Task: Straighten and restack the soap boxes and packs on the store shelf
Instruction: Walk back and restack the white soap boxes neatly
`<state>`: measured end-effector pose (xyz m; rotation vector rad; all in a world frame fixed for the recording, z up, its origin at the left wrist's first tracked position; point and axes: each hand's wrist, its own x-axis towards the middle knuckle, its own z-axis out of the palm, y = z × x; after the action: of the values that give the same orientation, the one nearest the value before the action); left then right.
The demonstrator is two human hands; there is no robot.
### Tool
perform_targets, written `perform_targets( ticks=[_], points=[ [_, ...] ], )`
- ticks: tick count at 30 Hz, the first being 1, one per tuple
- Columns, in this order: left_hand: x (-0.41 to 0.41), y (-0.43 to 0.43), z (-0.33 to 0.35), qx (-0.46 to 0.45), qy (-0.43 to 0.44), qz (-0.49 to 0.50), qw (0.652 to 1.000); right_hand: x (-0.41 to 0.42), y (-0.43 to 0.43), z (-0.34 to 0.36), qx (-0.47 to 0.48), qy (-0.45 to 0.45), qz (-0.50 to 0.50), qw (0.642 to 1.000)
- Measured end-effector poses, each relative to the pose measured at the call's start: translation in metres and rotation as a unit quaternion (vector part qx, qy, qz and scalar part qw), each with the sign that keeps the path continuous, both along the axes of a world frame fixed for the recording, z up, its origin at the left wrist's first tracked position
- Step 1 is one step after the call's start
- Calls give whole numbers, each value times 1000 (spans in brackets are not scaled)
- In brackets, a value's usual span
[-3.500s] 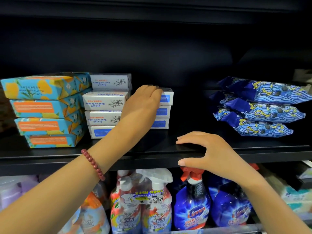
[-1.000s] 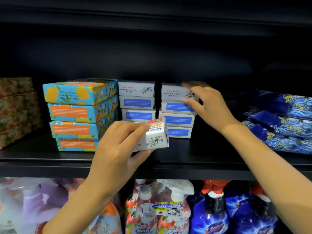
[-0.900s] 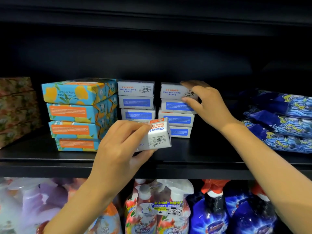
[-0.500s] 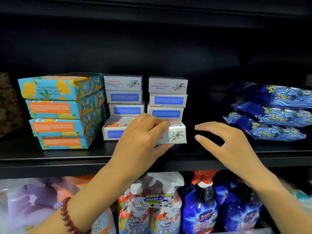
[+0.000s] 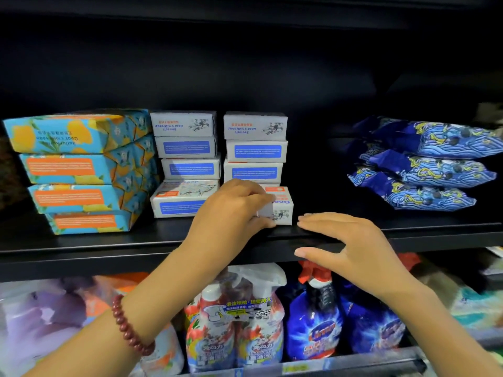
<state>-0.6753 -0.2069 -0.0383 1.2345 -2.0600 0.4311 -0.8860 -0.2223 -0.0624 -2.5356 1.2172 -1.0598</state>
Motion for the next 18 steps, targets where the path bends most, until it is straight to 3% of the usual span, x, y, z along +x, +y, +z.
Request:
perform_targets(
  ticks=[18],
  points=[
    [-2, -6, 7, 14, 48, 72, 996, 2, 3, 1, -15, -10, -7, 1000]
  ],
)
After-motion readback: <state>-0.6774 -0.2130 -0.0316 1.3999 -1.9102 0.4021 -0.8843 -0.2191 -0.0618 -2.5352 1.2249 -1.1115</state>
